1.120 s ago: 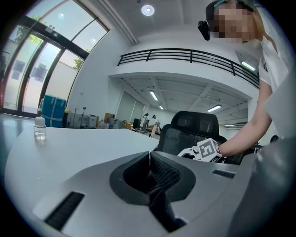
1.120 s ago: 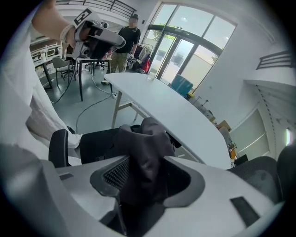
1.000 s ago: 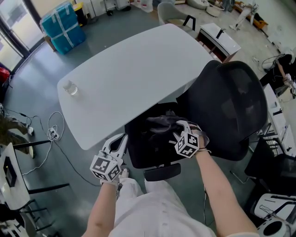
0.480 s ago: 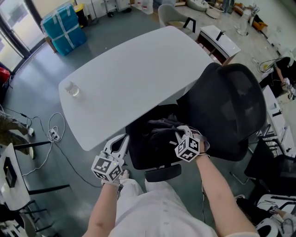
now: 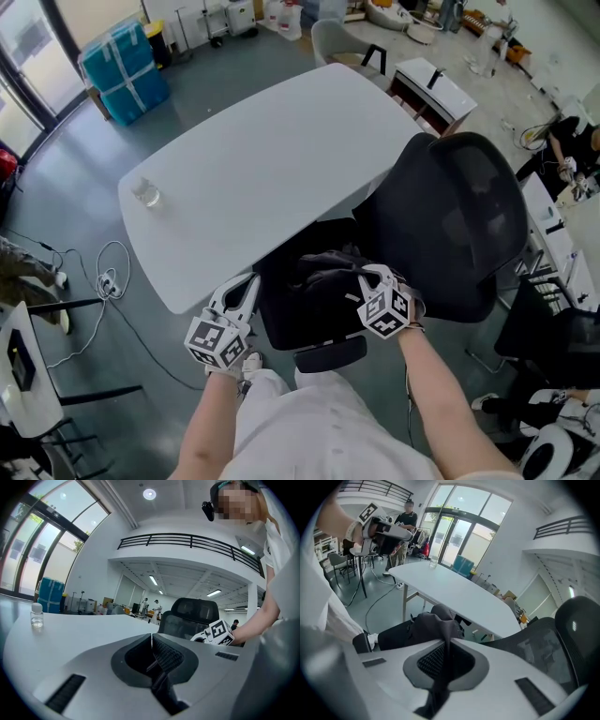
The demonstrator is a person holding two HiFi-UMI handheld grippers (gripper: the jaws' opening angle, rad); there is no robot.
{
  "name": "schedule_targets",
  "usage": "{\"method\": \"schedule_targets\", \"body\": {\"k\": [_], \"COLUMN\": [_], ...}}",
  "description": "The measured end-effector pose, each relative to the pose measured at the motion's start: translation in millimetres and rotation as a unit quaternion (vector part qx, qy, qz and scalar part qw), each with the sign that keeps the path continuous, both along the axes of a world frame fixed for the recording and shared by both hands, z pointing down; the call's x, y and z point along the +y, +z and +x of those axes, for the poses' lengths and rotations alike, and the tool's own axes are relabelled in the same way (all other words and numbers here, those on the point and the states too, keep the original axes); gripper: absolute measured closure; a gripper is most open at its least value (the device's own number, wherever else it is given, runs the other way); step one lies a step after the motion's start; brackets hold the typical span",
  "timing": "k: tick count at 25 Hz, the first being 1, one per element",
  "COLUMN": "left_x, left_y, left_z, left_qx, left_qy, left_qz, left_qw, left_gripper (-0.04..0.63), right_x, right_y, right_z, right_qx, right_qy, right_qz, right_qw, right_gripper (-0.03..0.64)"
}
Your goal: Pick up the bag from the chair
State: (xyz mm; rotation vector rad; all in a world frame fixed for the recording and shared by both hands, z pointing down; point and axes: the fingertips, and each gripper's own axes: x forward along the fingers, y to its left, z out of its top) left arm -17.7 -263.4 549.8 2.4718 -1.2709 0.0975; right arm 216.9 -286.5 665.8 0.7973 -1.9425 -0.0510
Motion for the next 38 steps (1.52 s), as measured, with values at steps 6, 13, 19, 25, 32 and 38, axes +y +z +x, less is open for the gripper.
{"method": "schedule_targets", "body": {"k": [6, 13, 19, 25, 32, 38], "left_x": [1.1, -0.5, -2.0, -3.6, -8.4, -12.4], "left_y": [-11.5, -19.8, -24.9, -35.4, -54.3, -69.8], "left_z": [-3.9, -5.3, -0.1, -0.9, 1.2, 1.0], "left_qx": [0.003, 0.007, 0.012, 0.015, 0.017, 0.017], "left_qy": [0.006, 0.014, 0.026, 0.039, 0.049, 0.056], "left_qz": [0.010, 0.019, 0.024, 0.033, 0.051, 0.069], "left_qw": [0.9999, 0.9997, 0.9993, 0.9986, 0.9973, 0.9959], "left_gripper": [0.568, 0.568, 0.568, 0.569, 0.569, 0.569], "right_x": [10.2, 22.1, 27.8, 37.1, 36.6, 33.5], "right_y": [-21.8, -39.6, -57.9, -87.2, -130.4, -169.9], "right_z": [1.2, 2.9, 10.9, 11.6, 14.5, 17.0], "right_qx": [-0.037, -0.095, -0.203, -0.316, -0.424, -0.480], "right_qy": [0.045, 0.103, 0.188, 0.247, 0.278, 0.278], "right_qz": [0.015, 0.007, -0.004, 0.003, 0.032, 0.057], "right_qw": [0.998, 0.990, 0.961, 0.916, 0.862, 0.830], "right_gripper": [0.597, 0.597, 0.597, 0.597, 0.597, 0.597]}}
